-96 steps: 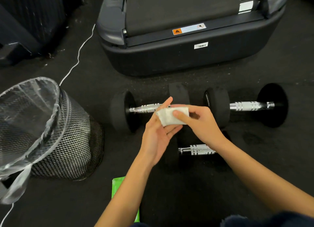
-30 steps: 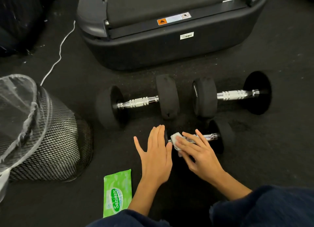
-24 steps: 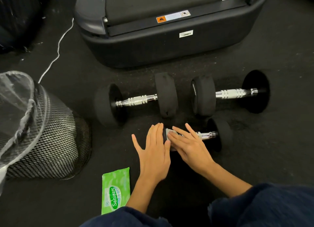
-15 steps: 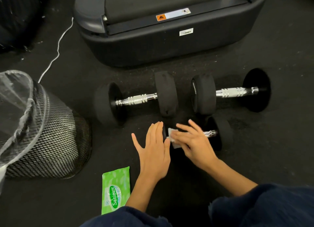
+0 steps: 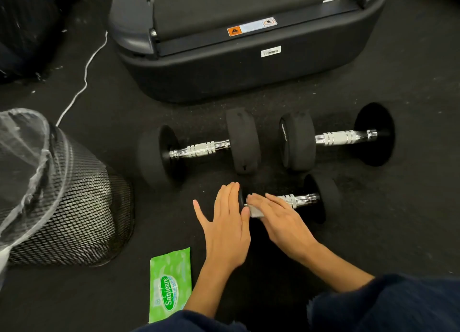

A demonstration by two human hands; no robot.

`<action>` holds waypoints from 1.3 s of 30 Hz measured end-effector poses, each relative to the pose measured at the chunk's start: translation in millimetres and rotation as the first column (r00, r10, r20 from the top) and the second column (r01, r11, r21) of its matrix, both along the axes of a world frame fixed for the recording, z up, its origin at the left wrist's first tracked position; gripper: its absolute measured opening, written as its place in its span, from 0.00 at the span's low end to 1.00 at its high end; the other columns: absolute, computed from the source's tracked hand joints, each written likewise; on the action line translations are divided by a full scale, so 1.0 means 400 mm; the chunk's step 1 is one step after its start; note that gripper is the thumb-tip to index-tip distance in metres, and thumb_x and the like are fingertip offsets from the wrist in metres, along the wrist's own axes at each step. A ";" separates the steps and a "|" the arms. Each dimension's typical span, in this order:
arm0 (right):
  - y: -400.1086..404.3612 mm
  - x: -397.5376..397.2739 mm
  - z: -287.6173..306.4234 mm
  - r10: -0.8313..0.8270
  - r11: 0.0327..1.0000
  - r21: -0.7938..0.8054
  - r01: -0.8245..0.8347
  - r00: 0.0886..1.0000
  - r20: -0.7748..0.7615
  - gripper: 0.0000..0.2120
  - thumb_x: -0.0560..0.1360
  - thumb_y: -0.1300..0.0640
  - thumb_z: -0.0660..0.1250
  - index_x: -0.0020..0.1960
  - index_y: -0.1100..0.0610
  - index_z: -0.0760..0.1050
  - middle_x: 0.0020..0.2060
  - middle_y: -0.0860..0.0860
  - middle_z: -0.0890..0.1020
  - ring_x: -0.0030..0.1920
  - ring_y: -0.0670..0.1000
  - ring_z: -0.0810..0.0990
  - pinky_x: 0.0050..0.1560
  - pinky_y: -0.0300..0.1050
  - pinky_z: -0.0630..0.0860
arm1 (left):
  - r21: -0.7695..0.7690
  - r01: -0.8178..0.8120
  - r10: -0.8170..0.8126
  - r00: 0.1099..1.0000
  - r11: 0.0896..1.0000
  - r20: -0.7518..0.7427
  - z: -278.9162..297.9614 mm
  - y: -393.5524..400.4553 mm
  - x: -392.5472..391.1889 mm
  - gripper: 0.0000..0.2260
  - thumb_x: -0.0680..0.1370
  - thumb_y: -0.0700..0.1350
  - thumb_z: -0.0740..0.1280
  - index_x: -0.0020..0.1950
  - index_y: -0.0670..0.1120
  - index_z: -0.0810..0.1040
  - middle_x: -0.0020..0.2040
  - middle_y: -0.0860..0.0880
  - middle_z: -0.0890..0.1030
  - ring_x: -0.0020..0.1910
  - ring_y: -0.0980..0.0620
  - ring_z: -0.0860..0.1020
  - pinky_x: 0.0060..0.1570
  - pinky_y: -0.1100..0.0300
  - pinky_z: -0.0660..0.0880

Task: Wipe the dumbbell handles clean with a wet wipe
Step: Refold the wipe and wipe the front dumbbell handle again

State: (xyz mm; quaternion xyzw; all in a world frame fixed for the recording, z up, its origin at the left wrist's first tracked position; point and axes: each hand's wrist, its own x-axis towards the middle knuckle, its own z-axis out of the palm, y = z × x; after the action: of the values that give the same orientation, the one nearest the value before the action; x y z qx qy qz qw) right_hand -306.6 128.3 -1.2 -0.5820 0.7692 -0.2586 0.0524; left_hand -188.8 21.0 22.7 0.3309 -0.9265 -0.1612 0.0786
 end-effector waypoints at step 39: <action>0.024 0.029 -0.035 0.007 1.000 0.008 -0.007 0.995 -0.101 0.35 0.68 0.68 0.74 0.73 0.58 0.68 0.71 0.54 0.72 0.74 0.51 0.65 0.77 0.50 0.41 | -0.081 0.017 -0.014 1.000 0.997 0.028 -0.011 -0.001 0.003 0.25 0.83 0.55 0.43 0.78 0.50 0.57 0.78 0.56 0.60 0.78 0.59 0.51 0.72 0.33 0.40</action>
State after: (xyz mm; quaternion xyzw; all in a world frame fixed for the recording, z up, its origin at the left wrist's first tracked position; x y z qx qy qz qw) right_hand -295.0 138.1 -15.2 -0.5967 0.7699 -0.2258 0.0167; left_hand -187.7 20.8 18.2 0.3224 -0.9358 -0.1196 0.0781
